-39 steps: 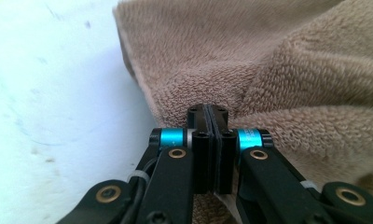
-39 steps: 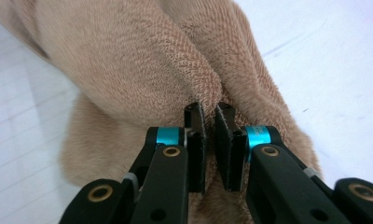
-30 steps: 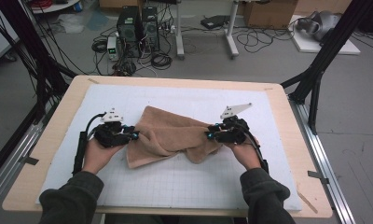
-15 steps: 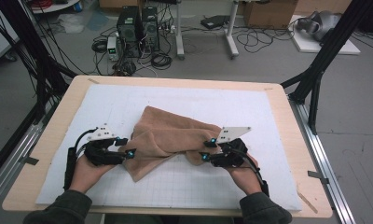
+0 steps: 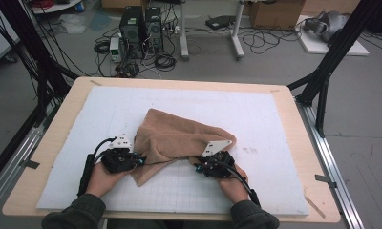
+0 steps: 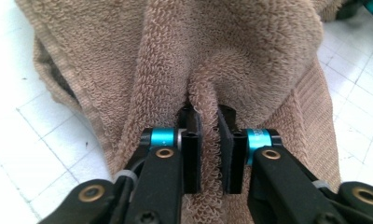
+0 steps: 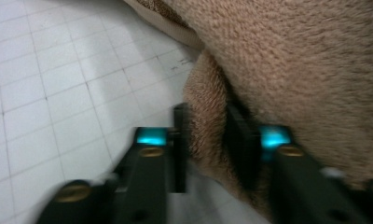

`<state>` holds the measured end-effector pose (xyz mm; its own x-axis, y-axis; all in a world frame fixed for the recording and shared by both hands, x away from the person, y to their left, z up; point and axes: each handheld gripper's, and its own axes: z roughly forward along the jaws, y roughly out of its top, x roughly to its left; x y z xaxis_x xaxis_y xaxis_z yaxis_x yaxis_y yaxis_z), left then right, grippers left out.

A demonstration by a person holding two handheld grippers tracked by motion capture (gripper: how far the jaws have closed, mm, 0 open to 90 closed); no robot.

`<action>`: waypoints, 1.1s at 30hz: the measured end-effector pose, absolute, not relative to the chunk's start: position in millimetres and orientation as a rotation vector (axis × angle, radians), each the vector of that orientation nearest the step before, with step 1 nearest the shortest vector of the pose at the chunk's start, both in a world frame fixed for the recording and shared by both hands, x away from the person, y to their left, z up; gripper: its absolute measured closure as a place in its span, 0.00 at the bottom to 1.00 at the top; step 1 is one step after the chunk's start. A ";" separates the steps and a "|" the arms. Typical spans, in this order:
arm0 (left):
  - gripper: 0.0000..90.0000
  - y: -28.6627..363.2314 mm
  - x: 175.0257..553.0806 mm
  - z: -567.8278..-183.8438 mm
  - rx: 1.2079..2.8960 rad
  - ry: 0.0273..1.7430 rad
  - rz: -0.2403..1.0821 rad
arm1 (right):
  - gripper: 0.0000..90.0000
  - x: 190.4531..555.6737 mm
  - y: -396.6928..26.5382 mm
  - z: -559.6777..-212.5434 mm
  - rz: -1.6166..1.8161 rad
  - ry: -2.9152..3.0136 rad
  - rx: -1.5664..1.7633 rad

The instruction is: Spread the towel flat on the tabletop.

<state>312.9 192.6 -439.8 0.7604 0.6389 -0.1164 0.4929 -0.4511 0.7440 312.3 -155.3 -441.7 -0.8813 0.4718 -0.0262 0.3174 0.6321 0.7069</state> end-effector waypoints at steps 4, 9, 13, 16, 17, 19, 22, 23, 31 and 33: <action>0.93 195.6 307.4 -434.7 2.131 0.835 0.238 | 0.93 313.4 -162.8 -438.4 1.095 2.691 0.613; 0.93 205.8 294.4 -418.5 2.081 0.811 0.257 | 0.94 305.1 -191.3 -422.0 1.211 2.682 0.577; 0.93 211.4 282.9 -398.5 2.042 0.783 0.268 | 0.94 296.4 -212.4 -405.3 1.264 2.658 0.555; 0.93 216.2 273.8 -382.2 2.047 0.757 0.302 | 0.94 289.8 -223.4 -393.9 1.293 2.645 0.530; 0.93 218.3 271.3 -377.2 2.041 0.753 0.313 | 0.94 287.5 -227.1 -390.3 1.306 2.642 0.522; 0.93 222.5 267.3 -368.7 2.025 0.745 0.313 | 0.94 283.1 -235.0 -382.3 1.334 2.623 0.521; 0.93 223.6 262.9 -359.9 2.017 0.726 0.317 | 0.94 278.3 -247.2 -369.1 1.367 2.595 0.505; 0.93 223.0 262.0 -357.8 2.016 0.720 0.320 | 0.94 277.1 -251.0 -364.8 1.382 2.584 0.499; 0.92 212.9 259.0 -373.1 2.063 0.696 0.225 | 0.93 272.7 -264.5 -358.4 1.342 2.660 0.504; 0.80 212.3 261.3 -382.1 2.050 0.711 0.188 | 0.88 278.0 -262.7 -374.1 1.291 2.709 0.544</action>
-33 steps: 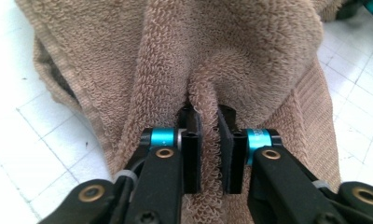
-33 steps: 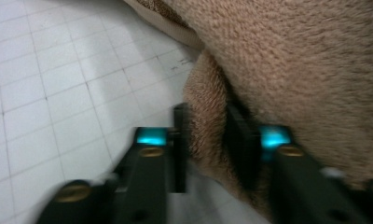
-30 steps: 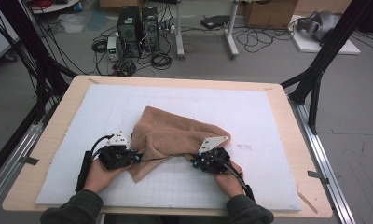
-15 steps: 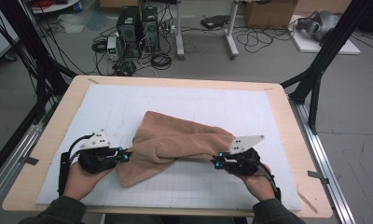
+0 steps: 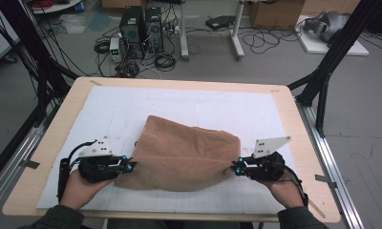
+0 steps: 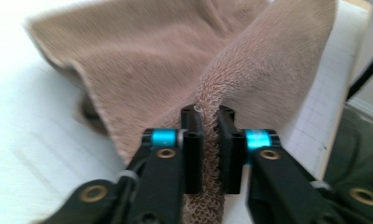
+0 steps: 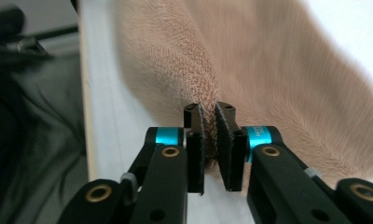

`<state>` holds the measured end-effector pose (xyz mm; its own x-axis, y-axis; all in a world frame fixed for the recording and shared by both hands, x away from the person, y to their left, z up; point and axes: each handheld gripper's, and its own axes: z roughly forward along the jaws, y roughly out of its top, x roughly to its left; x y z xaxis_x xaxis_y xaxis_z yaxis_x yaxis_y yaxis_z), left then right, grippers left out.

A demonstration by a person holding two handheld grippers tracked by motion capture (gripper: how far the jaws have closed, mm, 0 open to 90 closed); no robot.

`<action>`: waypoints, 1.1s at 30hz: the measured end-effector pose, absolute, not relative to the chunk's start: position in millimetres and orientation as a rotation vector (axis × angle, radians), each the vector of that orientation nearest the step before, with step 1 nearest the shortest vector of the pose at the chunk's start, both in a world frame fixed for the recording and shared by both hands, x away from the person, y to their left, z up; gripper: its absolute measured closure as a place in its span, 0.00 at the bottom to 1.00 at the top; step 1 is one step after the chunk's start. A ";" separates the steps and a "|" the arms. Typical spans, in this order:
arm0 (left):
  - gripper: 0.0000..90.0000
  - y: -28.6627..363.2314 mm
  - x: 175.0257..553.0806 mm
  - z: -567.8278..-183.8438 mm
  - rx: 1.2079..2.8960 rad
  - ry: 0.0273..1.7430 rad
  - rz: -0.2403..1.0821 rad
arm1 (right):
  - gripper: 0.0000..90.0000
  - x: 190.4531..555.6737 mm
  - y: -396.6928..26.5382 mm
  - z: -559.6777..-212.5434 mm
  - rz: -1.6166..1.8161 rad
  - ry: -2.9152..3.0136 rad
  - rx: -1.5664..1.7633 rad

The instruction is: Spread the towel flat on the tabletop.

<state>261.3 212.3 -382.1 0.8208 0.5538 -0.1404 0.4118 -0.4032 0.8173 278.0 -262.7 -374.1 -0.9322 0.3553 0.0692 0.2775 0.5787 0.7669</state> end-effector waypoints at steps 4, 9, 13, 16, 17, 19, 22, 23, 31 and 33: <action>0.60 215.1 265.3 -379.9 2.007 0.719 0.192 | 0.73 278.7 -261.2 -380.9 1.404 2.682 0.599; 0.54 203.1 278.8 -382.6 2.040 0.703 0.220 | 0.63 287.0 -246.3 -375.8 1.385 2.659 0.580; 0.53 183.9 290.0 -404.7 2.110 0.701 0.198 | 0.59 300.1 -225.1 -401.0 1.282 2.746 0.624; 0.58 174.0 295.5 -424.8 2.170 0.705 0.145 | 0.61 303.9 -212.9 -420.1 1.233 2.807 0.620; 0.60 170.6 296.9 -430.3 2.227 0.698 0.135 | 0.64 304.0 -208.6 -426.7 1.219 2.831 0.616; 0.68 166.5 294.6 -436.7 2.266 0.673 0.169 | 0.74 303.4 -204.9 -434.4 1.203 2.868 0.601; 0.90 170.5 291.9 -439.2 2.229 0.680 0.130 | 0.89 303.9 -206.4 -437.2 1.257 2.884 0.601; 0.94 172.1 290.8 -439.8 2.220 0.686 0.113 | 0.91 302.9 -206.1 -437.1 1.262 2.890 0.588; 0.96 183.5 254.7 -431.0 2.155 0.649 0.124 | 0.93 278.6 -210.3 -424.0 1.344 2.895 0.520; 0.96 186.2 244.9 -428.0 2.153 0.637 0.120 | 0.93 268.4 -210.7 -419.6 1.364 2.889 0.496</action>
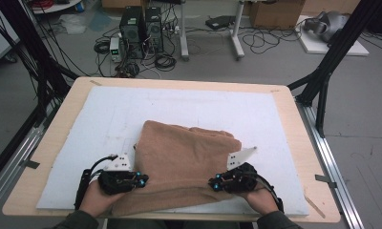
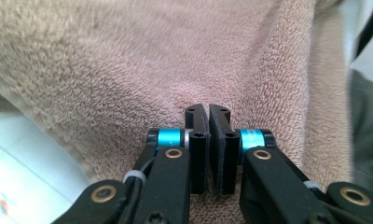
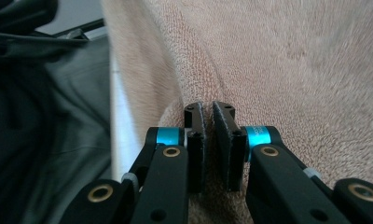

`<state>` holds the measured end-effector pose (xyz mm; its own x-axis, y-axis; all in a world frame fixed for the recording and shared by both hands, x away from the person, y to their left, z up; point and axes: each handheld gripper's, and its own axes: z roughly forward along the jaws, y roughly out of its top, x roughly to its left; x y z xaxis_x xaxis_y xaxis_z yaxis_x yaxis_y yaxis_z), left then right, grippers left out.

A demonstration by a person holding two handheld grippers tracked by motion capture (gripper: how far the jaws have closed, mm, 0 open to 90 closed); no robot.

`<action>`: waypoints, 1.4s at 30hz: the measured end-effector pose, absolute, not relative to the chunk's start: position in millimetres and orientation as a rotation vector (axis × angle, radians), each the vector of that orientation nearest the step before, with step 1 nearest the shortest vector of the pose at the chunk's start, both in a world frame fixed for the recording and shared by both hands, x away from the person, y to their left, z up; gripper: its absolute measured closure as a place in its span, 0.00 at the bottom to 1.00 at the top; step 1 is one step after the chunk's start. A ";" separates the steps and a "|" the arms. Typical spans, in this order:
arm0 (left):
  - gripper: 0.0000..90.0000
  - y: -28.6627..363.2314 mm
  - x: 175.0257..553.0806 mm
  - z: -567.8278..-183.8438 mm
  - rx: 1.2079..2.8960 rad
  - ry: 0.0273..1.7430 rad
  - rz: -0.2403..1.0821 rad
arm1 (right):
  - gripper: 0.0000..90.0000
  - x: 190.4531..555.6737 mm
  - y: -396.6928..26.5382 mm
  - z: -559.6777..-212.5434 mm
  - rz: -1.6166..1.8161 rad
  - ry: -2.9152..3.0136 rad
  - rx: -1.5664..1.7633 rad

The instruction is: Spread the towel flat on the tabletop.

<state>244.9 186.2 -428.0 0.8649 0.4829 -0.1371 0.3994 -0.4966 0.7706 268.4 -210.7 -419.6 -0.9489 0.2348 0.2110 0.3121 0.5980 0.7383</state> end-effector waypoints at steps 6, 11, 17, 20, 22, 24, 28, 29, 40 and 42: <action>0.95 196.8 221.1 -418.2 2.128 0.620 0.093 | 0.91 237.4 -207.6 -411.2 -1.301 -2.676 -0.370; 0.74 197.1 229.1 -404.3 2.083 0.639 0.144 | 0.73 247.4 -217.2 -401.5 -1.416 -2.664 -0.447; 0.60 189.3 267.4 -401.9 2.045 0.690 0.242 | 0.64 285.2 -216.6 -405.1 -1.396 -2.734 -0.586; 0.58 181.7 283.6 -412.5 2.077 0.719 0.257 | 0.64 300.2 -210.1 -414.5 -1.312 -2.808 -0.622; 0.61 176.2 290.2 -422.3 2.122 0.728 0.246 | 0.65 306.4 -204.8 -423.3 -1.256 -2.838 -0.630; 0.70 172.2 295.4 -432.9 2.168 0.731 0.179 | 0.67 308.4 -198.2 -432.0 -1.163 -2.881 -0.614; 0.93 169.6 295.3 -441.8 2.186 0.723 0.137 | 0.85 309.8 -197.6 -440.1 -1.190 -2.840 -0.645; 0.96 170.3 295.4 -441.6 2.191 0.720 0.132 | 0.90 309.9 -197.9 -440.5 -1.189 -2.830 -0.632; 0.99 185.4 270.1 -436.9 2.158 0.696 0.113 | 0.94 288.6 -194.5 -428.7 -1.226 -2.833 -0.529; 1.00 187.5 263.3 -437.1 2.158 0.693 0.109 | 0.94 282.9 -194.9 -427.8 -1.230 -2.830 -0.511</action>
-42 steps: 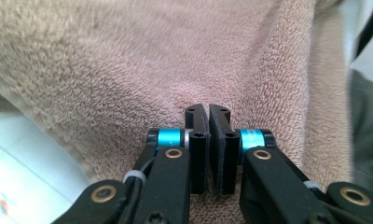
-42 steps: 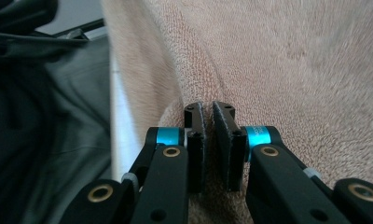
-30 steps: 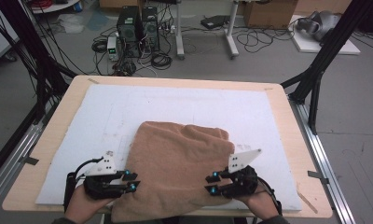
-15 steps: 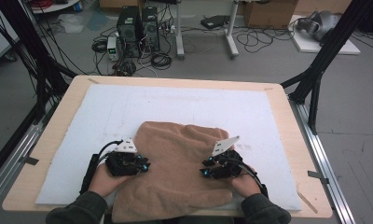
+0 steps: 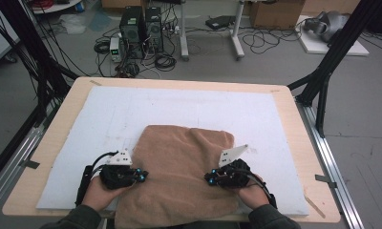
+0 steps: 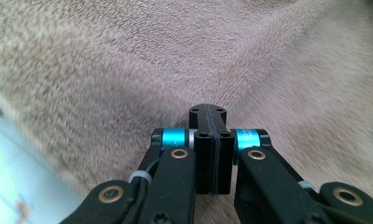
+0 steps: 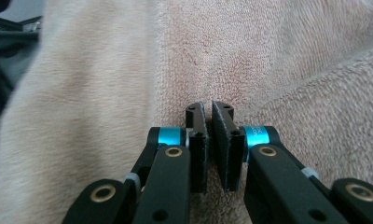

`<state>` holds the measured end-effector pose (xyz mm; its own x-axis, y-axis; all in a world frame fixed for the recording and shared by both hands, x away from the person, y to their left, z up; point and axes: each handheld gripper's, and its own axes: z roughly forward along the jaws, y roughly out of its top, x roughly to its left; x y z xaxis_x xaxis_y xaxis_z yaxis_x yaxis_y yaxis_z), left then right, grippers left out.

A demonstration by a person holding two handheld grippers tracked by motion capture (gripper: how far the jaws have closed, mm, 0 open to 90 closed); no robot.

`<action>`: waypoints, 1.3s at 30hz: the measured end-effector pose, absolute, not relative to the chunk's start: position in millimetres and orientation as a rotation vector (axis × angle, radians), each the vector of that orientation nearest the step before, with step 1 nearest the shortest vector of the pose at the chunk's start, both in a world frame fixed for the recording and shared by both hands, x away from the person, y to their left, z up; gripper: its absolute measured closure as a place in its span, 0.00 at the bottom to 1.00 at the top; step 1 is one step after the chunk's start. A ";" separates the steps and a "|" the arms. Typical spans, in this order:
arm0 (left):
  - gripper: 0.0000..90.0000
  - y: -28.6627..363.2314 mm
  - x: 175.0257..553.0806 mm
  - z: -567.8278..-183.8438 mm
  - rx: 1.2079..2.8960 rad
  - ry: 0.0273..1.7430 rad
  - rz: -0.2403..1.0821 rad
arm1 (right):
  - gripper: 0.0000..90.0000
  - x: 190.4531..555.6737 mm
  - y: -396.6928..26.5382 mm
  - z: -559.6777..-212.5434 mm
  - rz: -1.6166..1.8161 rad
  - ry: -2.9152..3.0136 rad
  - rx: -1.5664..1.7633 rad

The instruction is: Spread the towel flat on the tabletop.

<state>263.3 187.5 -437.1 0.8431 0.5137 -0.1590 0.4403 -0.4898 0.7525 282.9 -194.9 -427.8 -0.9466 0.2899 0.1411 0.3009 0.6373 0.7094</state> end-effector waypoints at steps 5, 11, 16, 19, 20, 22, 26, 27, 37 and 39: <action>1.00 193.4 243.7 -432.2 2.154 0.668 0.099 | 0.94 269.5 -194.3 -426.5 -1.233 -2.839 -0.480; 0.79 194.2 255.5 -416.1 2.078 0.670 0.149 | 0.79 271.6 -195.6 -421.6 -1.278 -2.836 -0.499; 0.53 185.2 281.6 -408.5 2.051 0.686 0.250 | 0.65 290.1 -208.9 -410.4 -1.320 -2.897 -0.643; 0.47 176.6 296.7 -417.5 2.118 0.702 0.237 | 0.64 302.7 -213.4 -421.5 -1.228 -2.911 -0.682; 0.49 173.1 299.7 -422.6 2.150 0.706 0.227 | 0.65 305.0 -212.6 -428.2 -1.196 -2.914 -0.678; 0.63 166.2 302.2 -433.7 2.245 0.690 0.206 | 0.71 304.4 -209.0 -439.0 -1.180 -2.916 -0.677; 0.95 160.8 299.3 -435.7 2.273 0.668 0.224 | 0.90 302.5 -207.9 -440.3 -1.210 -2.921 -0.658; 0.98 161.7 299.2 -435.1 2.278 0.667 0.222 | 0.93 302.0 -206.8 -440.0 -1.202 -2.915 -0.651; 0.99 189.0 262.4 -434.3 2.154 0.680 0.184 | 0.94 281.7 -201.2 -430.6 -1.235 -2.883 -0.546; 0.99 192.1 251.6 -433.3 2.148 0.673 0.186 | 0.94 274.7 -200.8 -428.1 -1.242 -2.876 -0.529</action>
<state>251.6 192.1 -433.3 0.8438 0.5269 -0.1023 0.3997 -0.4897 0.7749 274.7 -200.8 -428.1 -0.9440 0.3153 0.0977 0.2874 0.6393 0.7132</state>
